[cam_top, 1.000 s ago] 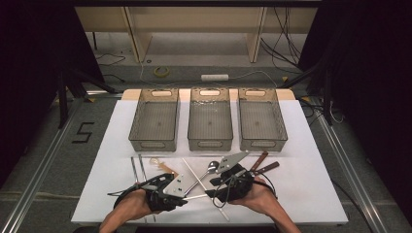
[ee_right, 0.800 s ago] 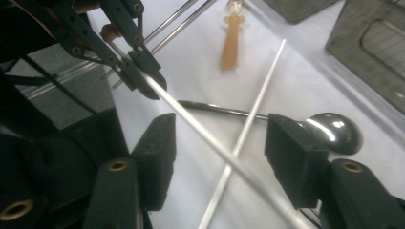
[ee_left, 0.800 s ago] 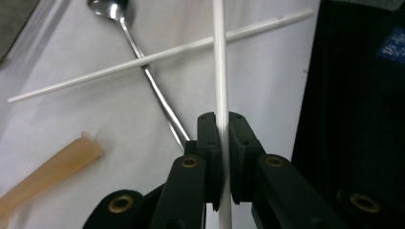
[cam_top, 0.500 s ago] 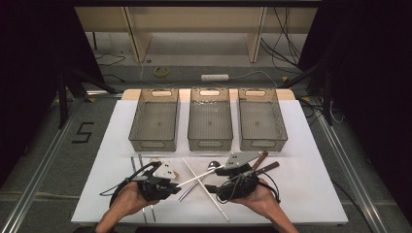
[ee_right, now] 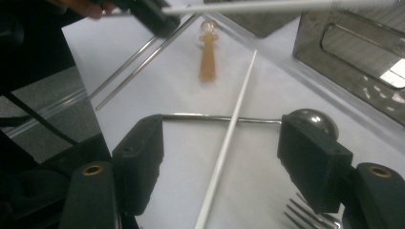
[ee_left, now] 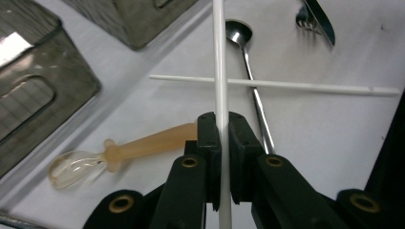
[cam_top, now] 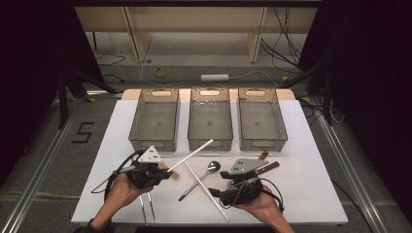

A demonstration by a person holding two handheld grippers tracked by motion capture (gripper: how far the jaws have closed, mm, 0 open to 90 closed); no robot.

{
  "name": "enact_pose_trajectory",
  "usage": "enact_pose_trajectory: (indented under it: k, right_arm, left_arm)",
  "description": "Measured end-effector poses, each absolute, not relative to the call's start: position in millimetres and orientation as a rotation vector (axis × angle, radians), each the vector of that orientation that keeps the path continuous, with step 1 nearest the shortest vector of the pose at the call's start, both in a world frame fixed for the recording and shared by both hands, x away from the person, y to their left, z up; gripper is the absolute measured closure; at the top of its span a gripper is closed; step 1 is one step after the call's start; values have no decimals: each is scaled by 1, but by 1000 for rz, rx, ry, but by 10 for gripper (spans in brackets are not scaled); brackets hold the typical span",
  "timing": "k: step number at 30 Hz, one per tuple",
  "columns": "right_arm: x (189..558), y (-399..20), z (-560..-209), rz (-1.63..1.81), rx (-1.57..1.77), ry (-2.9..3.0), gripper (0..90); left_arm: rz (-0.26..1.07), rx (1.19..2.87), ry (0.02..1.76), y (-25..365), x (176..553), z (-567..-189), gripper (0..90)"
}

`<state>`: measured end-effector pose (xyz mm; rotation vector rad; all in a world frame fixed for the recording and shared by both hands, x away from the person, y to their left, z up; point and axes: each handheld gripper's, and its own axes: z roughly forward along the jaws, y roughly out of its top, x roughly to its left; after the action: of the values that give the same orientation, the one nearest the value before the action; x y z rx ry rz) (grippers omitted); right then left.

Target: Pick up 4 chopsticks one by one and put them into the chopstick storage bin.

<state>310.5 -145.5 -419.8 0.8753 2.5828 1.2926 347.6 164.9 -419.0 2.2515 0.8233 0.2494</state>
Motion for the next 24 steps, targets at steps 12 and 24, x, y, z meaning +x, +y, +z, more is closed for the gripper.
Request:
enact_pose_trajectory:
  k: [12,24]
  right_arm:
    - [305,-151,-429,1320,906,2542,307]
    - [301,-153,-430,1322,911,2525,304]
  left_arm:
    - [320,2113,969,185,386,-407,848]
    - [368,2021,1075,201,427,-401,848]
